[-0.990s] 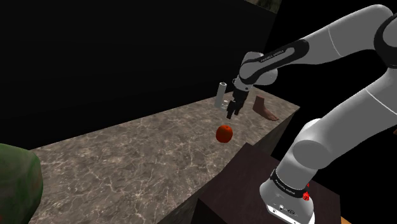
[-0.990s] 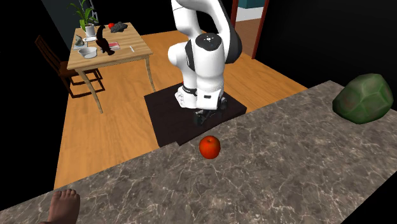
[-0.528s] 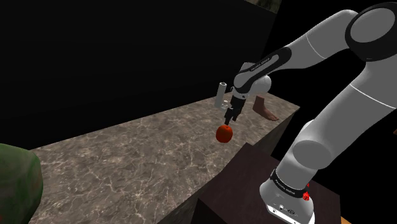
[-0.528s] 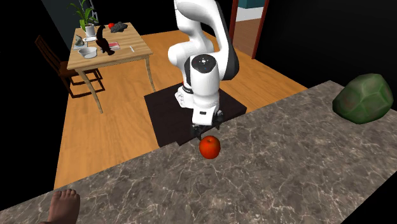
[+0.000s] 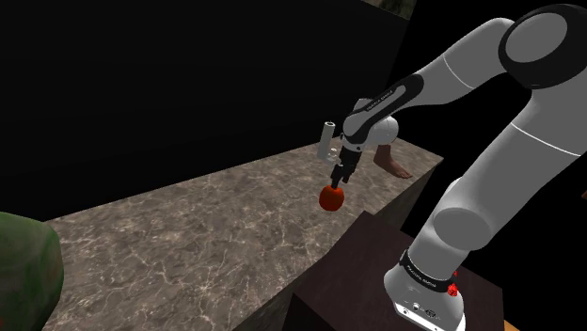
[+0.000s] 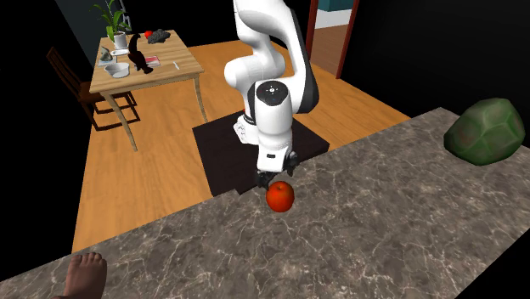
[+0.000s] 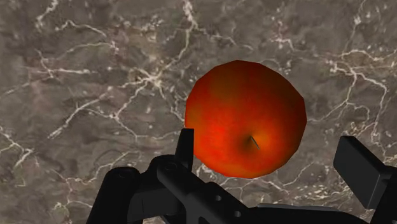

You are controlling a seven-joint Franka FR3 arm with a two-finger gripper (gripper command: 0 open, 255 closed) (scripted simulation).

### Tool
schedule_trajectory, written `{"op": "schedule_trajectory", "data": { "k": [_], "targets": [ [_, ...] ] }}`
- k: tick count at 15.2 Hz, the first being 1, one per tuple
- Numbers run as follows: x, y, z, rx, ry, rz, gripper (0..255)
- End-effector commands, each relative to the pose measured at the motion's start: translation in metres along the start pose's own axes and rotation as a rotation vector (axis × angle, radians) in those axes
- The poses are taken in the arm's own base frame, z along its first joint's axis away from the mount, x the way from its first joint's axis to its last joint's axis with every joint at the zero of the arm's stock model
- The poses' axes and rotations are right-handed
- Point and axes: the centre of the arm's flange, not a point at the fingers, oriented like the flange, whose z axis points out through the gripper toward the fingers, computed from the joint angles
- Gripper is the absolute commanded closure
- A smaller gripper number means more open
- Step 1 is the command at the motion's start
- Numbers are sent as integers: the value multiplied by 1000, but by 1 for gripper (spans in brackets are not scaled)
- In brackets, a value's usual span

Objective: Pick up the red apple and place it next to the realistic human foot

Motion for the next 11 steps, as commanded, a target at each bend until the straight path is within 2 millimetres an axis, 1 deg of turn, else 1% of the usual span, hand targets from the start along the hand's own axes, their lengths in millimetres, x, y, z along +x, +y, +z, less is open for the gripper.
{"op": "schedule_trajectory", "data": {
  "k": [1,2,3,11],
  "targets": [
    [0,0,0,0,0,0,0],
    [0,0,0,0,0,0,0],
    [0,0,0,0,0,0,255],
    [0,0,0,0,0,0,255]
  ]
}}
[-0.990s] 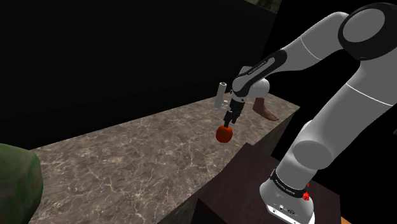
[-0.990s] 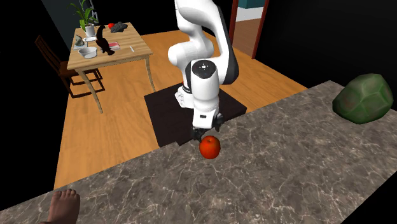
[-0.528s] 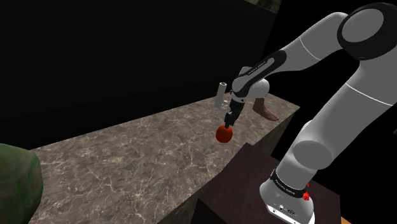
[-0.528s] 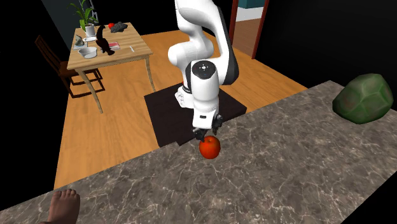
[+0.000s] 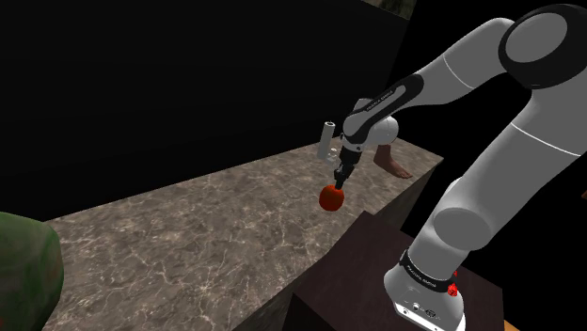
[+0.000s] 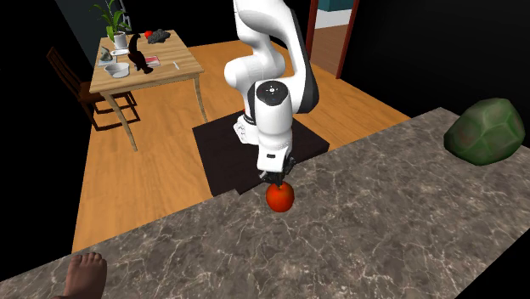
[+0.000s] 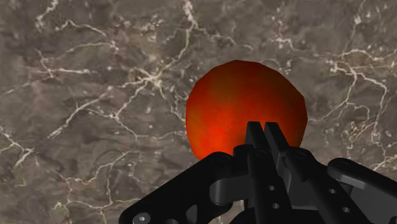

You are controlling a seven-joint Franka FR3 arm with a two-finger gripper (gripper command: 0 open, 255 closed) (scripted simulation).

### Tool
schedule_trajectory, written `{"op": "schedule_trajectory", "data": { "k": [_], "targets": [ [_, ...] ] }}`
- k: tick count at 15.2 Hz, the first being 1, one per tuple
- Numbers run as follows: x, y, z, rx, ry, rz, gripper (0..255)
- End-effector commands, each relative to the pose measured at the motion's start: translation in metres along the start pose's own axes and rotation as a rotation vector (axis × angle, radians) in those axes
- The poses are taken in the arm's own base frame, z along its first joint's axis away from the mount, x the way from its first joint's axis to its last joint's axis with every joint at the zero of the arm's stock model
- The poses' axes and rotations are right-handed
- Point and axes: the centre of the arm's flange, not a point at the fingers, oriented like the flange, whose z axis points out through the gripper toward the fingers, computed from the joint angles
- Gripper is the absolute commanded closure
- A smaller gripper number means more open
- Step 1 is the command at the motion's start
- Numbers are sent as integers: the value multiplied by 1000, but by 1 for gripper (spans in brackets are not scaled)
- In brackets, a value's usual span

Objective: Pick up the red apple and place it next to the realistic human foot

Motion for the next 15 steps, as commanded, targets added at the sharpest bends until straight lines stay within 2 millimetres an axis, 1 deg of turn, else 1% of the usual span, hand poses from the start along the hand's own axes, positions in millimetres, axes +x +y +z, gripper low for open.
{"op": "schedule_trajectory", "data": {
  "k": [1,15],
  "targets": [
    [0,0,0,0,0,0,255],
    [-2,-8,-73,0,0,0,255]
  ]
}}
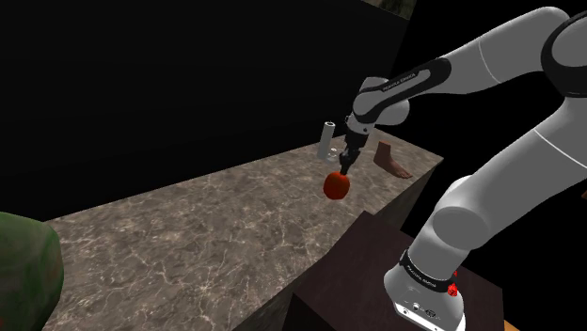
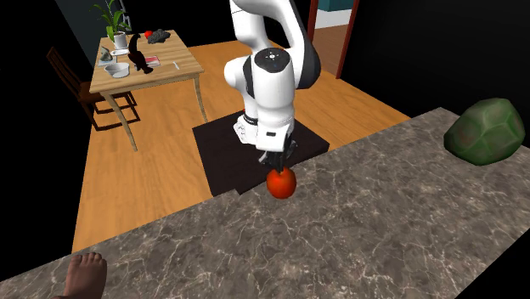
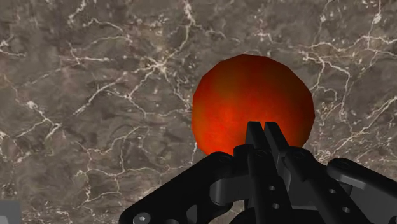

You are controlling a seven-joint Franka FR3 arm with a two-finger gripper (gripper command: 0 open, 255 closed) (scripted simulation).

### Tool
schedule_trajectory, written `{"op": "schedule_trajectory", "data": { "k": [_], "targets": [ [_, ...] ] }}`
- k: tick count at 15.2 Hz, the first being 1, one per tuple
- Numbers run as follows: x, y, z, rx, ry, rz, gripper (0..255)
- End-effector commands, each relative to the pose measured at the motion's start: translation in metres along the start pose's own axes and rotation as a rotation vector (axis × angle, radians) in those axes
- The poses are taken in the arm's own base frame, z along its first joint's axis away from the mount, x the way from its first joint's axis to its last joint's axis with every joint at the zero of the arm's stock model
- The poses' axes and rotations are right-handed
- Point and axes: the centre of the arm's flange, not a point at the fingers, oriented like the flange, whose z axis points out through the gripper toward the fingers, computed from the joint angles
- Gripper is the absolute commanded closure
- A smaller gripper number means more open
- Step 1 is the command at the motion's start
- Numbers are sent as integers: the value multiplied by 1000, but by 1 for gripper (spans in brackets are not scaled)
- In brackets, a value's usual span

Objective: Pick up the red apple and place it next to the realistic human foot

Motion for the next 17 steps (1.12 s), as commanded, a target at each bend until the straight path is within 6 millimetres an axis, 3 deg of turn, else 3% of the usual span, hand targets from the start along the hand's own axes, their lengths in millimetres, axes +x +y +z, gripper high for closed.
{"op": "schedule_trajectory", "data": {
  "k": [1,17],
  "targets": [
    [0,-2,-10,0,-1,0,255],
    [-1,-12,-94,0,-1,0,255]
  ]
}}
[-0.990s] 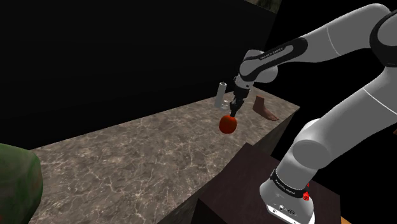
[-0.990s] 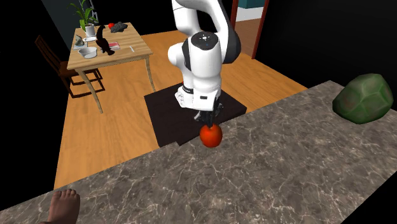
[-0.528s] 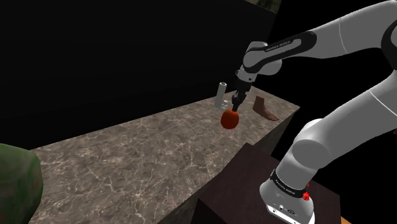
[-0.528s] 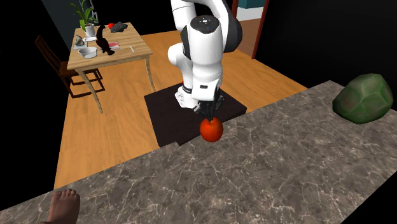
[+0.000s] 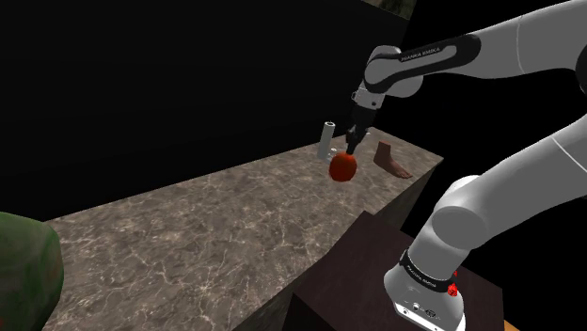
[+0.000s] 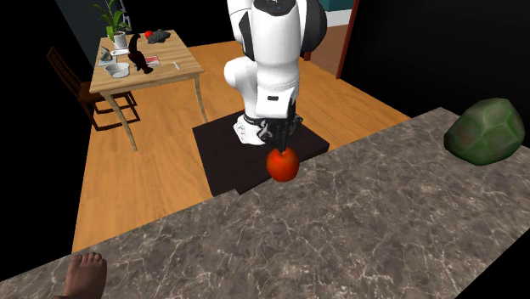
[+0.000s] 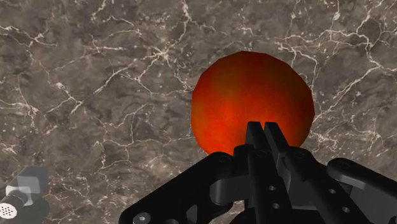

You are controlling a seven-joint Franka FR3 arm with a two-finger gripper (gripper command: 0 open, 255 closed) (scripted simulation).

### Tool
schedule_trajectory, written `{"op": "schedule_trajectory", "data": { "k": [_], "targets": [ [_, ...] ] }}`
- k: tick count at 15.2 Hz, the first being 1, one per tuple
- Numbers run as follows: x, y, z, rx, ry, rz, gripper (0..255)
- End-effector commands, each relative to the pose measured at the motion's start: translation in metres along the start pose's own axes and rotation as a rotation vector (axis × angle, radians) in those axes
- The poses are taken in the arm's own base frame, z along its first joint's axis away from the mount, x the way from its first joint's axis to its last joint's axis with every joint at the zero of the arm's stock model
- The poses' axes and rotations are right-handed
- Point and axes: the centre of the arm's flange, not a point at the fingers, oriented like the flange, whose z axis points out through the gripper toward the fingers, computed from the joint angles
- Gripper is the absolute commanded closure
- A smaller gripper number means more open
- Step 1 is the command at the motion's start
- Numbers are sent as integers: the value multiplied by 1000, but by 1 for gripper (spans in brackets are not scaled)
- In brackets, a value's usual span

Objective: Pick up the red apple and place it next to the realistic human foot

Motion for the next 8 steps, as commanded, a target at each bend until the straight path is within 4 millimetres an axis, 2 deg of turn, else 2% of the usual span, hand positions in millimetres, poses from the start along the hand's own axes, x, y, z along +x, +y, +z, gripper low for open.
{"op": "schedule_trajectory", "data": {
  "k": [1,8],
  "targets": [
    [-1,-1,-11,0,0,0,255],
    [-2,-6,-48,0,0,0,255]
  ]
}}
